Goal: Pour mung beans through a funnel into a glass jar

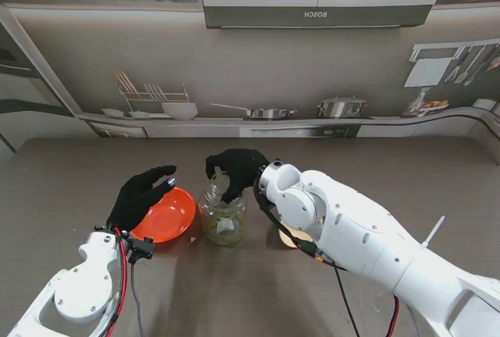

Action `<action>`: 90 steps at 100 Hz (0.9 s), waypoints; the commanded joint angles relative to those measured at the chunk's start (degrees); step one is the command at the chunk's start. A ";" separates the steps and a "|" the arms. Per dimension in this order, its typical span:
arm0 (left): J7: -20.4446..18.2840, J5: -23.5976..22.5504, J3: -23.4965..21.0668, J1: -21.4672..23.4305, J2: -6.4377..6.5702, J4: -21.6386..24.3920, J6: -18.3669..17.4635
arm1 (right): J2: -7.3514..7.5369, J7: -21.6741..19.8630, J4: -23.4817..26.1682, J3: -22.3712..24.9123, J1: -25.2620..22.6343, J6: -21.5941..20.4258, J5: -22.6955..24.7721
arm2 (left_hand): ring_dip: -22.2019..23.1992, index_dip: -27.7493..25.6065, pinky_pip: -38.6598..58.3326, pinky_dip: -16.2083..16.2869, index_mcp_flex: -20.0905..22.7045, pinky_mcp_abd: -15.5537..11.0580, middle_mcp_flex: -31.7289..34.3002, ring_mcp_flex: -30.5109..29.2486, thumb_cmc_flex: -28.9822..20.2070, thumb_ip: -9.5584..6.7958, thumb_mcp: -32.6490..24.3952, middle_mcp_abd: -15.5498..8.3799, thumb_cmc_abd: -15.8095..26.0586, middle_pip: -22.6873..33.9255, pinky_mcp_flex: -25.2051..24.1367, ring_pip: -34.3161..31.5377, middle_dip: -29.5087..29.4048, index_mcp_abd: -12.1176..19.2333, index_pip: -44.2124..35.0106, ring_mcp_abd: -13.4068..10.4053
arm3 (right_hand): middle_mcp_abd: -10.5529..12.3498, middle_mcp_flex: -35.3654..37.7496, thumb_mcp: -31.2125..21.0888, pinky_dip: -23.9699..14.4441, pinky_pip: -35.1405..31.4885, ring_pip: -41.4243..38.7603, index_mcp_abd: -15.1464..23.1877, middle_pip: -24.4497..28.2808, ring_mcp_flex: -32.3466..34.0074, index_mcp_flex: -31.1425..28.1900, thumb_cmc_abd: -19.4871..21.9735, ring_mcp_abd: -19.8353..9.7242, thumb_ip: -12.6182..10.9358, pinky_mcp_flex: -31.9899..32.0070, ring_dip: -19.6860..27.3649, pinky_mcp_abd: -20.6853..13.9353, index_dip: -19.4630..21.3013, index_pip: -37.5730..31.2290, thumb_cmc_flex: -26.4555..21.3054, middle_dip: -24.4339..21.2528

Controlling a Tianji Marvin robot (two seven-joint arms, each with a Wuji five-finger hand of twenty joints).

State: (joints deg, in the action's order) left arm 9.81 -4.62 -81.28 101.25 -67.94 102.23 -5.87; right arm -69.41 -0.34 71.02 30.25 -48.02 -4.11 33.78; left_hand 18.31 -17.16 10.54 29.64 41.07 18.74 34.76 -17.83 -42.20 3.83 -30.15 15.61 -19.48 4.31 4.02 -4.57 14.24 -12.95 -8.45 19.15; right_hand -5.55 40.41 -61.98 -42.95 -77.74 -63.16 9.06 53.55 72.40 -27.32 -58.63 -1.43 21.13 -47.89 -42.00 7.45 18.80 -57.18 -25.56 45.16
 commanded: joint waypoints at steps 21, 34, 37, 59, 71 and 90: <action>-1.58 0.32 0.20 -0.06 0.02 0.12 0.38 | 0.56 0.08 -0.13 0.34 -0.73 -0.76 1.48 | -0.71 -0.27 -1.28 1.01 1.41 -2.04 -0.90 1.14 0.11 0.49 1.46 -0.22 2.53 -0.82 -1.07 0.90 -0.14 0.02 -0.20 -0.03 | 7.60 -6.02 -20.69 -0.65 1.53 3.78 -0.14 -1.38 -2.95 -0.19 12.45 -4.00 -12.05 1.93 2.53 1.25 9.89 -3.78 -3.11 -4.14; -1.86 0.36 0.24 -0.13 0.08 0.03 0.41 | 0.55 0.37 -0.59 0.25 -0.87 -1.16 1.56 | -0.70 -0.28 -1.27 1.02 1.42 -2.07 -0.89 1.08 0.11 0.49 1.52 -0.29 2.60 -0.80 -1.05 0.88 -0.13 0.02 -0.21 0.04 | 7.44 -6.95 -20.04 -0.62 1.80 4.14 -0.08 -1.52 -3.67 0.35 13.32 -3.96 -12.57 2.35 2.55 1.27 10.38 -2.67 -2.12 -4.99; -1.90 0.38 0.25 -0.14 0.09 0.03 0.43 | 0.56 0.40 -0.66 0.24 -0.91 -1.27 1.56 | -0.70 -0.30 -1.27 1.02 1.50 -2.09 -0.90 1.11 0.08 0.48 1.53 -0.22 2.55 -0.80 -1.07 0.89 -0.13 0.04 -0.25 0.04 | 7.35 -7.09 -19.76 -0.62 1.83 4.16 -0.08 -1.47 -3.70 0.34 13.50 -3.97 -12.73 2.40 2.53 1.24 10.53 -2.59 -2.09 -5.14; -2.05 0.45 0.33 -0.16 0.11 0.06 0.63 | 0.72 2.27 -1.06 0.59 -1.99 -2.33 3.01 | -0.69 -0.31 -1.28 1.03 1.53 -2.07 -0.94 1.09 0.03 0.46 1.64 -0.27 2.60 -0.82 -1.11 0.88 -0.13 0.03 -0.26 -0.06 | 6.37 -9.02 -18.13 -0.51 2.19 4.52 -0.78 -1.56 -4.71 1.31 13.03 -4.15 -13.37 3.04 2.51 1.13 10.48 -0.77 -0.29 -5.90; -2.16 0.50 0.35 -0.18 0.13 0.06 0.69 | 0.83 3.90 -1.37 0.81 -2.86 -3.09 4.27 | -0.69 -0.29 -1.28 1.04 1.40 -2.07 -0.93 1.09 0.06 0.46 1.69 -0.26 2.64 -0.81 -1.12 0.89 -0.12 -0.02 -0.19 -0.01 | 5.81 -9.28 -17.33 -0.46 2.17 5.02 -1.23 -2.60 -4.97 2.02 13.09 -4.12 -14.75 3.19 2.45 1.12 10.22 0.38 1.42 -7.30; -2.32 0.55 0.41 -0.22 0.16 0.04 0.79 | 1.10 6.70 -2.14 0.91 -3.77 -4.32 6.96 | -0.67 -0.29 -1.27 1.05 1.40 -2.10 -0.87 1.01 0.06 0.44 1.67 -0.26 2.68 -0.80 -1.09 0.86 -0.12 0.03 -0.18 -0.01 | 4.70 -9.43 -15.46 0.27 3.54 8.62 -1.66 -6.53 -5.69 3.21 11.49 -2.86 -14.09 4.43 3.80 2.02 9.21 2.39 4.03 -11.74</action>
State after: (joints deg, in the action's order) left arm 8.71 -4.32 -80.96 100.97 -67.73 102.16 -5.30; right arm -68.89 6.89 70.00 31.21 -51.09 -8.26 40.41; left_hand 18.31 -17.24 10.54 29.65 41.67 18.74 34.76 -17.83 -42.20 3.83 -30.11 15.61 -19.48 4.30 3.99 -4.57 14.24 -12.97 -8.54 19.18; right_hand -1.45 32.10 -69.85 -42.95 -75.00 -55.64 7.84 47.93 67.79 -23.34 -50.41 -3.04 15.00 -44.48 -39.08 7.50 24.56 -49.35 -17.15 34.63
